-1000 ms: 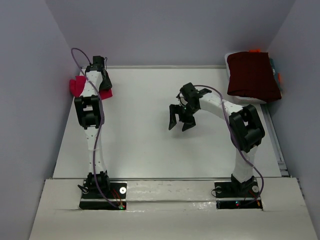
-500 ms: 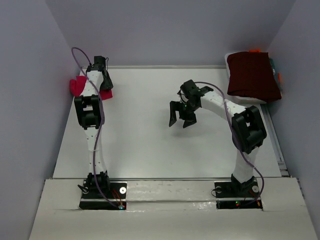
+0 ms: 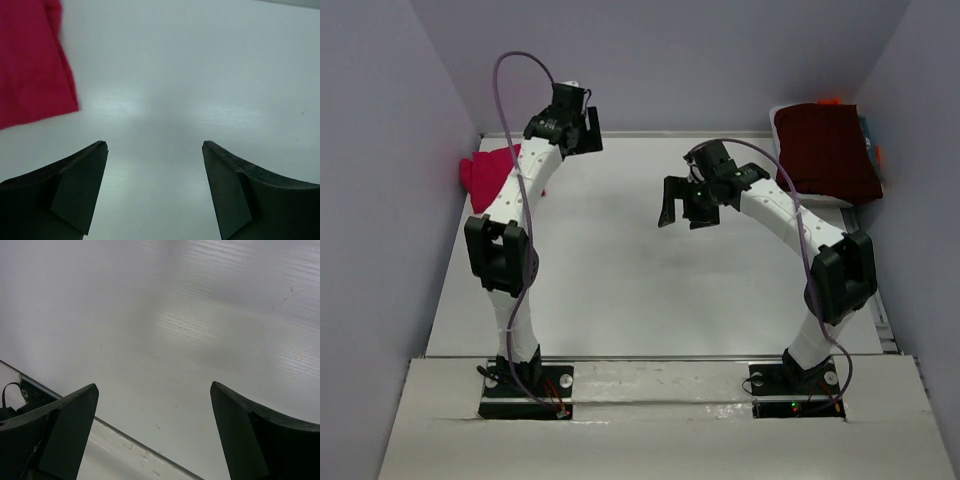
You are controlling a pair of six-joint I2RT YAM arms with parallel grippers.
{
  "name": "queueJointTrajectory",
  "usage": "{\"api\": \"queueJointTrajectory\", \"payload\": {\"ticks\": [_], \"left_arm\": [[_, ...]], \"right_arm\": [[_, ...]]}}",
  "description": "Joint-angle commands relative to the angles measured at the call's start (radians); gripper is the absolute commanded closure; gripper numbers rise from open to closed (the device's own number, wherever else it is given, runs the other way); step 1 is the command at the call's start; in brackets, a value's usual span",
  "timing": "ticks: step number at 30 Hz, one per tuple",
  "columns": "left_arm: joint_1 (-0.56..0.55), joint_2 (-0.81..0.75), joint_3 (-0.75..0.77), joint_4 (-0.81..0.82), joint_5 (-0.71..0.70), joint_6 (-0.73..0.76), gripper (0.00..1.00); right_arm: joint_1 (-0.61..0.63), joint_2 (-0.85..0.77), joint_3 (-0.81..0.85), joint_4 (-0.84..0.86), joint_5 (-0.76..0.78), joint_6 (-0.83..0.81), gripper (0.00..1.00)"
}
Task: Fold and stack the t-shirts
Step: Smooth out wrinkles on the folded tshirt
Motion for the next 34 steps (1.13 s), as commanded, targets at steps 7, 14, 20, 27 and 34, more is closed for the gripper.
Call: {"api": "queueJointTrajectory", "payload": {"ticks": [7, 14, 20, 27, 34], "left_arm": [[-0.223, -0.217, -0.477, 0.147, 0.176, -0.098, 0.10], [-0.271, -0.401, -0.727, 0.294, 0.227, -0.145, 0.09], [-0.289, -0.464, -0.830, 0.330, 0.236, -0.141, 0.09], [-0.301, -0.503, -0.862, 0.313, 0.212, -0.133, 0.09], [-0.310, -0.506, -0.841, 0.297, 0.198, -0.151, 0.10]], "right_arm": [[-0.001, -0.093, -0.109, 0.092, 0.111, 0.061, 0.00], [-0.010, -0.148, -0.168, 0.097, 0.204, 0.121, 0.00], [-0.020, -0.160, -0.183, 0.121, 0.197, 0.155, 0.00], [-0.020, -0.191, -0.165, 0.120, 0.215, 0.155, 0.00], [-0.020, -0.200, -0.162, 0.130, 0.218, 0.149, 0.00]]}}
